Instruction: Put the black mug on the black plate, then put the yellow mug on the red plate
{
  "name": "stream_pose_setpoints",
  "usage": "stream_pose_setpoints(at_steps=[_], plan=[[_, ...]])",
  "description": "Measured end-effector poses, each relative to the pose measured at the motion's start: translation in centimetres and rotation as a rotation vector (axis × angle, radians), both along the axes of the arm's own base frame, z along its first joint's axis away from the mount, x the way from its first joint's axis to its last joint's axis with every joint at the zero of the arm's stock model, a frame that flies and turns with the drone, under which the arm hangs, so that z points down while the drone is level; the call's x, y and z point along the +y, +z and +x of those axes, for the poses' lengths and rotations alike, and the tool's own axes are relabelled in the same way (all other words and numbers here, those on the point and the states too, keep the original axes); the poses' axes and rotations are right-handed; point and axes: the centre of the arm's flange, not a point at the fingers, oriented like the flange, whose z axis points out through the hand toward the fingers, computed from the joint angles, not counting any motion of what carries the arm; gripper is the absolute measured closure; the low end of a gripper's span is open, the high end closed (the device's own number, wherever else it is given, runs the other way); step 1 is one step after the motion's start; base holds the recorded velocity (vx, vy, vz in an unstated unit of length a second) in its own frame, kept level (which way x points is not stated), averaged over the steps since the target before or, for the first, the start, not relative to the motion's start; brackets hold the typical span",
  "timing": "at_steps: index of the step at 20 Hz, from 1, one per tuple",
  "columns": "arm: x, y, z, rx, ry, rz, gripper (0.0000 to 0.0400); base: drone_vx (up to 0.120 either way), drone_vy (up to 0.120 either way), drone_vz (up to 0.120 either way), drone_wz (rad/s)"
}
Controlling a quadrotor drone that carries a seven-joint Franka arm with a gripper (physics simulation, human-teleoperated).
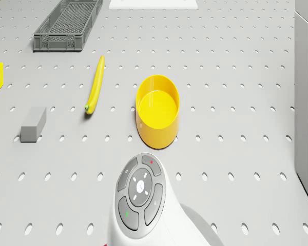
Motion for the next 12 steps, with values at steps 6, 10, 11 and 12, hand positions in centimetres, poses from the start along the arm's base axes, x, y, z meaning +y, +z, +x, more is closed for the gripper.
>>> stream_pose_setpoints(at_steps=[6,10,11,12], plan=[[0.4,0.9,0.0,0.000,0.000,0.000,0.0300,0.000,0.000,0.000,0.000],[0.5,1.8,0.0,0.000,0.000,0.000,0.0300,0.000,0.000,0.000,0.000],[0.5,1.9,0.0,0.000,0.000,0.000,0.0276,0.000,0.000,0.000,0.000],[0.5,2.1,0.0,0.000,0.000,0.000,0.0215,0.000,0.000,0.000,0.000]])
